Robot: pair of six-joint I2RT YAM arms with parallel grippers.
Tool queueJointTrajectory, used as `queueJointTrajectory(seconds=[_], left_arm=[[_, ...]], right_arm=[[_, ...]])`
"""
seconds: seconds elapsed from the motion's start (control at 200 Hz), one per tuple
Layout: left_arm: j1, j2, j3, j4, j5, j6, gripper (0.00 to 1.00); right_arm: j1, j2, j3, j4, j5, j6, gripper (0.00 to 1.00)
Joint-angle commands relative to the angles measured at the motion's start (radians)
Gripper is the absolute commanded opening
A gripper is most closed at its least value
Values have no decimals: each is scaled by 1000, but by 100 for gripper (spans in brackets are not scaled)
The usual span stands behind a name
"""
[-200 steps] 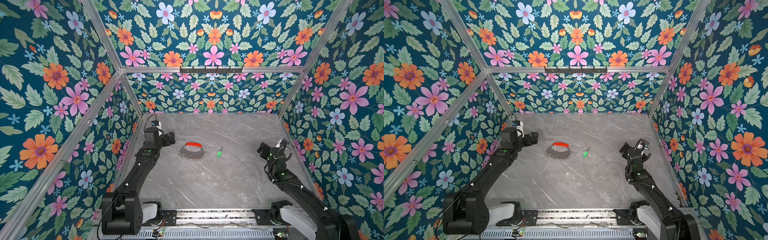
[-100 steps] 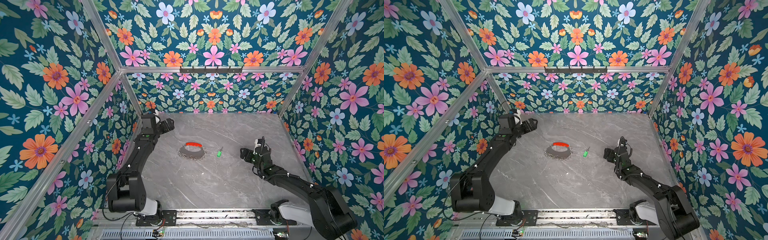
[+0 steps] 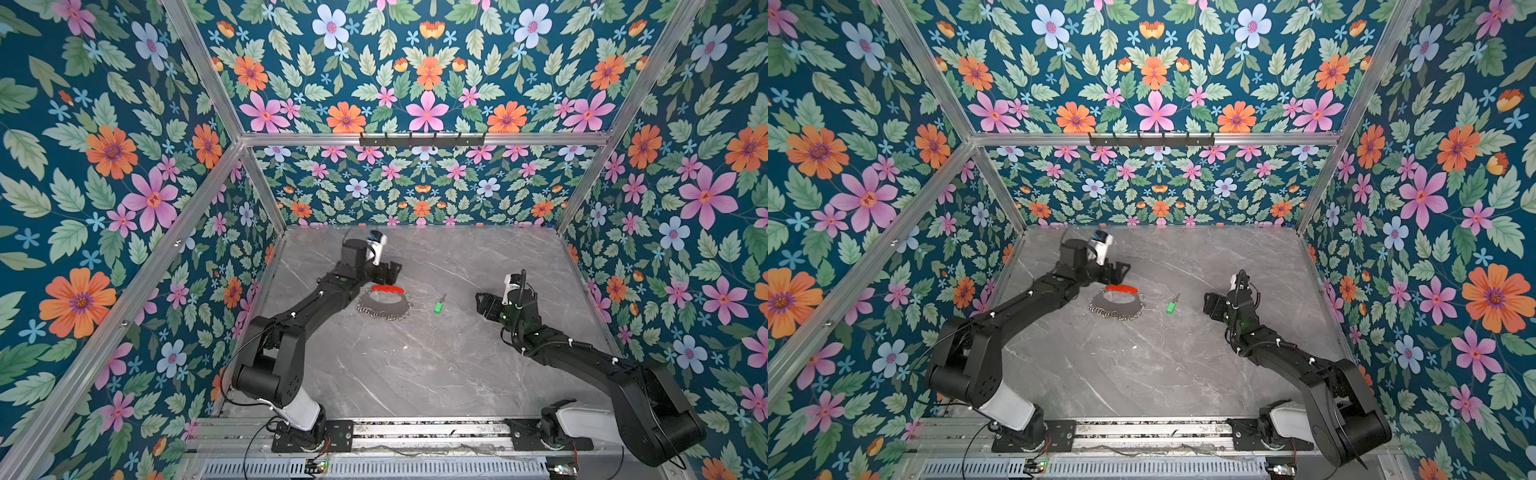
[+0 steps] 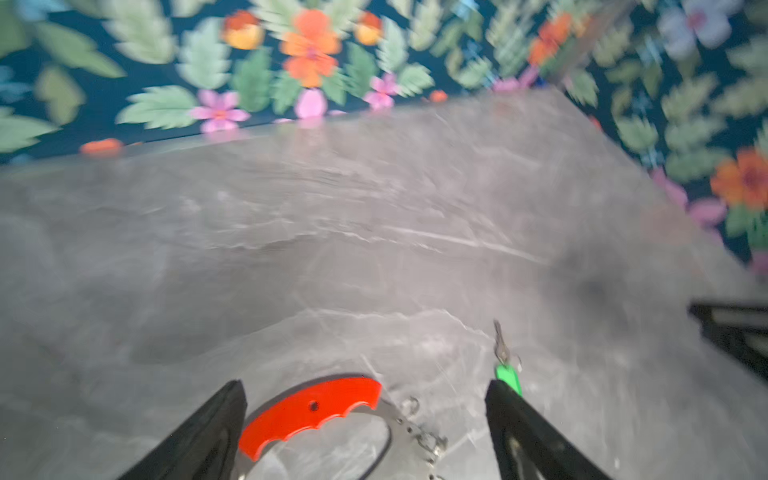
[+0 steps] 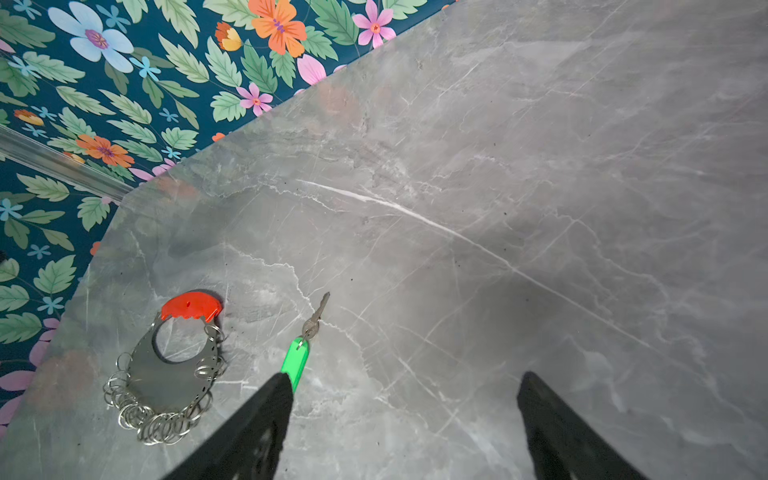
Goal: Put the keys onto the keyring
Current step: 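Reach left gripper to red-handled keyring plate while right gripper nears green-tagged key, then close the left gripper on the metal keyring plate edge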
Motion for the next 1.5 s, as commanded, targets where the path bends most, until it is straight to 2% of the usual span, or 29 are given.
queueJointTrajectory(seconds=[0.0, 0.155, 0.335, 0.41, 0.575, 0.71, 1.07, 1.495], left_arm=[[-40, 28, -18, -21, 38, 361, 86], [-49, 94, 10, -137, -5, 476, 67], [-83, 155, 20, -171, -136, 587, 44], [-103, 176, 21, -167, -181, 620, 41], [-127, 195, 15, -131, -193, 642, 37], [-144, 230, 39, -153, -203, 676, 28], [-159, 287, 85, -197, -218, 763, 27], [-187, 339, 112, -216, -223, 780, 34]], right_arm=[[1, 6, 6, 23, -8, 21, 85], [1, 2, 6, 22, -5, 25, 85], [1, -3, 5, 24, -16, 28, 84], [1, -4, 5, 24, -18, 31, 84], [1, -18, 2, 21, -22, 30, 83], [1, -25, -2, 26, -24, 32, 83], [1, -10, 8, 30, -63, 28, 81], [1, 0, 17, 21, -65, 26, 81]])
